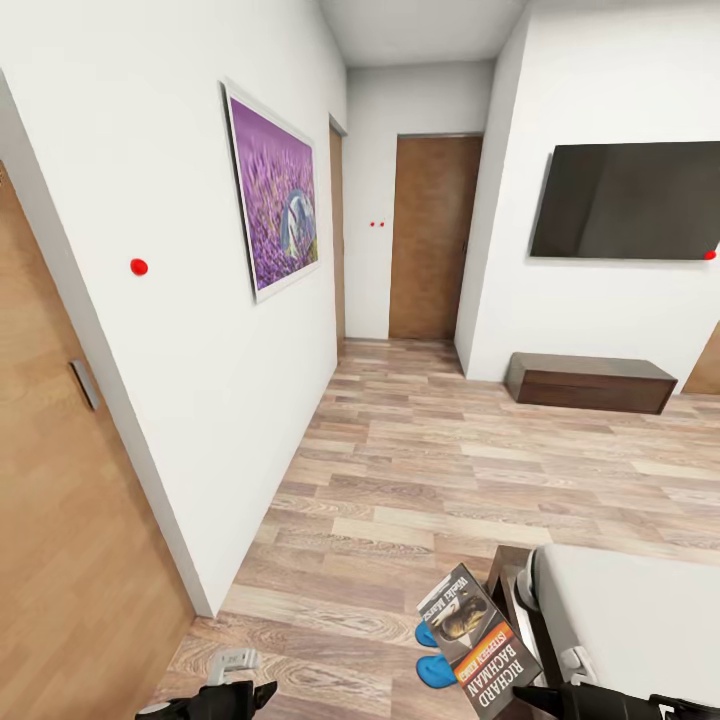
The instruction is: In the bedroom, move the book from the bed onto either nightstand, and place the two sandals side by side next to the bed.
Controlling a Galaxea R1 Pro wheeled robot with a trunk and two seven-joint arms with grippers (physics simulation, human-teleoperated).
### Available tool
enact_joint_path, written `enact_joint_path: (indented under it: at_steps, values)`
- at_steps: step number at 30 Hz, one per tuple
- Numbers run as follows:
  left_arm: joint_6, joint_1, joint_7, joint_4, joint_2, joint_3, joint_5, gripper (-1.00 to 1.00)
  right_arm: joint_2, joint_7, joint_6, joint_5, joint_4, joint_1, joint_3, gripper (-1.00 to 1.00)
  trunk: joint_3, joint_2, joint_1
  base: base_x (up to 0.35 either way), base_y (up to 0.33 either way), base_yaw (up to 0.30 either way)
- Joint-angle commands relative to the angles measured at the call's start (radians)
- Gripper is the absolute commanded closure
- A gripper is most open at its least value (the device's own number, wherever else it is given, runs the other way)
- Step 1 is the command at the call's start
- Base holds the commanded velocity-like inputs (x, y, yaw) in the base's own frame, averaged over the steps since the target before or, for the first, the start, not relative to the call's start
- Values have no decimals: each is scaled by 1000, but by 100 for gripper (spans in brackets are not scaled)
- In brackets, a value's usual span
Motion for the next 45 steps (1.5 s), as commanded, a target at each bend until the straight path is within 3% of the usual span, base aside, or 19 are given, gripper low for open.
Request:
enact_joint_path:
  at_steps: [1,30,45]
  values:
    - [-5,-1,-2,1,1,7,-11,-100,1,5,10,8,-1,-1,-9,100,-2,-2,1,0,0,0]
    - [-4,-1,-2,1,1,7,-11,-100,8,5,10,8,-1,-1,-5,100,-2,-2,1,9,39,2]
    - [-4,-1,-2,1,1,7,-11,-100,8,5,10,8,-1,-1,-5,100,-6,-2,1,15,0,238]
